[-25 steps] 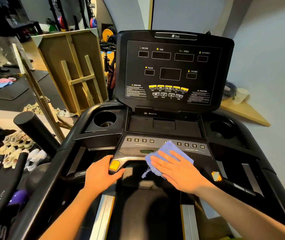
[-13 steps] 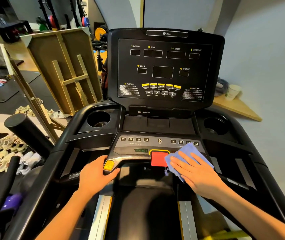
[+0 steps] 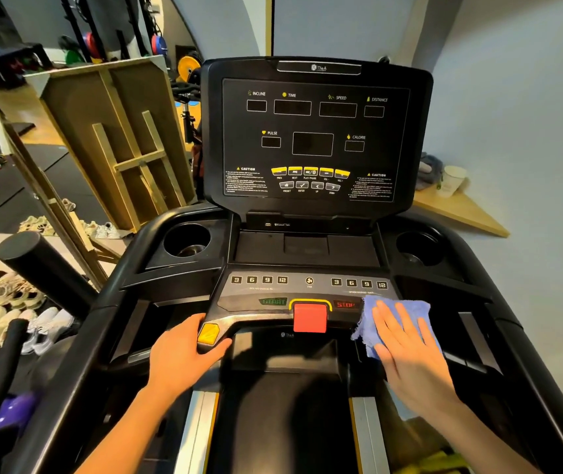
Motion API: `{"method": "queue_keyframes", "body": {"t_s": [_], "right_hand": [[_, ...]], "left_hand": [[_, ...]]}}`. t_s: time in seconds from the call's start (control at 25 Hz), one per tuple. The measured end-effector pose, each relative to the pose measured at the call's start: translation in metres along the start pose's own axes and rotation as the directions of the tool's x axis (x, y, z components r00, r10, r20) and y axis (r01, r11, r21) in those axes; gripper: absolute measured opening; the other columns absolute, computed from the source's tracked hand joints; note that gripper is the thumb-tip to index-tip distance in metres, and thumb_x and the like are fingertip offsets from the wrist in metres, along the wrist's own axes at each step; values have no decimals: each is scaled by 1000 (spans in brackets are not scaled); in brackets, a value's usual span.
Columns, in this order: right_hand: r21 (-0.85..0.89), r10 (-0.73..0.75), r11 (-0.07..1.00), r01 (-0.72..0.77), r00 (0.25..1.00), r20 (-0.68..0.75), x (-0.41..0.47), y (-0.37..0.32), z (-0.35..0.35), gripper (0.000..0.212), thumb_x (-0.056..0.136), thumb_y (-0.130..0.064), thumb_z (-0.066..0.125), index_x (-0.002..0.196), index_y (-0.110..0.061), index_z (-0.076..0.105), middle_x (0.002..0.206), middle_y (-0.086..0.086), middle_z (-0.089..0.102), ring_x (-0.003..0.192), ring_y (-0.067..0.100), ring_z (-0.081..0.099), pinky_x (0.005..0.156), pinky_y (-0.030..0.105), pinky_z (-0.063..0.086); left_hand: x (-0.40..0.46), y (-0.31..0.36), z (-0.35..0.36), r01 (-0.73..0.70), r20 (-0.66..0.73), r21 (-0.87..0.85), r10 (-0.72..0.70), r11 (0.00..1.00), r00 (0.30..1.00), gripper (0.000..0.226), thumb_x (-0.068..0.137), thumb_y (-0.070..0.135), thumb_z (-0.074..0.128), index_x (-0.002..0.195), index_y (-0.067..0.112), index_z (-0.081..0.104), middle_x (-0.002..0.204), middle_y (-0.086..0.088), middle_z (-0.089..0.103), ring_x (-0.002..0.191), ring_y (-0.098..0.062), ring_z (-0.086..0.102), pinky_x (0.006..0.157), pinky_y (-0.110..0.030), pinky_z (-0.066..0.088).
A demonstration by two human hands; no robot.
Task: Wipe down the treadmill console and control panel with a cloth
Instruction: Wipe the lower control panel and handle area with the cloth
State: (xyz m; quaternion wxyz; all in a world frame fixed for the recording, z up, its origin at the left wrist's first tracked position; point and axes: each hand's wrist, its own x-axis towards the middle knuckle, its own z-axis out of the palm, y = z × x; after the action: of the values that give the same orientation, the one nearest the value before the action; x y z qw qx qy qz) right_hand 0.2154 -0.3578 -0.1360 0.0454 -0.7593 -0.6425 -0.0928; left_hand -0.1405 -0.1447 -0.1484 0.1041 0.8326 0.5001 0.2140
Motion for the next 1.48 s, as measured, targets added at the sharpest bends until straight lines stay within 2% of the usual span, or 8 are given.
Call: {"method": "queue_keyframes", "body": {"t_s": [0.12, 0.16, 0.24, 0.36, 0.68, 0.84, 1.08, 1.48], "right_hand": [[93, 230, 969, -228, 973, -14, 25, -6, -1, 86, 100, -50, -15, 149, -15, 47, 154, 13, 51, 146, 30, 42, 112, 32, 31], [89, 285, 955, -282, 958, -22, 33, -8, 2, 87, 98, -52, -16, 156, -15, 38, 159, 14, 43, 150, 31, 36, 115, 34, 28], [63, 376, 923, -379, 925, 51, 49, -8, 11, 70, 102, -49, 6, 164, -17, 14, 170, 12, 21, 157, 33, 13, 124, 47, 20], [63, 448, 888, -455, 889, 97, 71, -9, 11, 70, 105, -42, 34, 164, -17, 6, 171, 12, 14, 158, 35, 8, 124, 52, 19], [177, 514, 835, -521, 853, 90, 115, -44, 6, 66, 107, -40, 34, 163, -15, 9, 172, 9, 11, 158, 37, -1, 123, 59, 9], [223, 448, 862, -455, 890, 85, 132, -77, 4, 66, 106, -43, 32, 163, -18, 11, 170, 9, 18, 158, 36, 5, 125, 58, 7], [324, 208, 915, -240, 970, 128, 158, -153, -6, 67, 108, -43, 27, 163, -17, -1, 173, 5, 5, 158, 33, -8, 126, 54, -3], [277, -60, 960, 41, 996, 62, 173, -218, 8, 79, 95, -53, 3, 163, -13, 12, 171, 11, 16, 158, 38, 0, 119, 53, -16]], "left_hand": [[1, 0, 0, 15, 5, -2, -15, 1000, 1000, 75, 73, 82, 48, 116, 22, 62, 91, 10, 71, 76, -6, 64, 63, -20, 47], [1, 0, 0, 13, 6, -1, -13, 1000, 1000, 76, 72, 83, 46, 116, 22, 62, 90, 10, 71, 76, -6, 64, 63, -19, 47], [1, -1, 1, 11, 10, -9, -11, 1000, 1000, 81, 70, 87, 40, 116, 24, 61, 91, 12, 70, 76, -5, 64, 63, -20, 49], [0, -2, 1, 21, 14, -22, -21, 1000, 1000, 83, 70, 89, 36, 118, 25, 60, 92, 12, 70, 78, -5, 65, 65, -21, 52], [1, 0, 1, 26, 6, -20, -26, 999, 1000, 85, 69, 89, 35, 118, 24, 61, 92, 11, 72, 78, -7, 67, 63, -19, 49], [0, 0, 2, 27, 0, -25, -27, 999, 1000, 86, 69, 89, 35, 118, 24, 61, 93, 11, 72, 79, -7, 67, 63, -18, 48], [-1, 1, 1, 31, 0, -29, -31, 999, 1000, 86, 69, 89, 34, 119, 24, 60, 95, 11, 72, 81, -8, 68, 66, -18, 48], [1, -1, 0, 18, 37, -30, -17, 999, 999, 55, 74, 82, 50, 99, 34, 58, 74, 18, 64, 62, -1, 61, 54, -14, 45]]}}
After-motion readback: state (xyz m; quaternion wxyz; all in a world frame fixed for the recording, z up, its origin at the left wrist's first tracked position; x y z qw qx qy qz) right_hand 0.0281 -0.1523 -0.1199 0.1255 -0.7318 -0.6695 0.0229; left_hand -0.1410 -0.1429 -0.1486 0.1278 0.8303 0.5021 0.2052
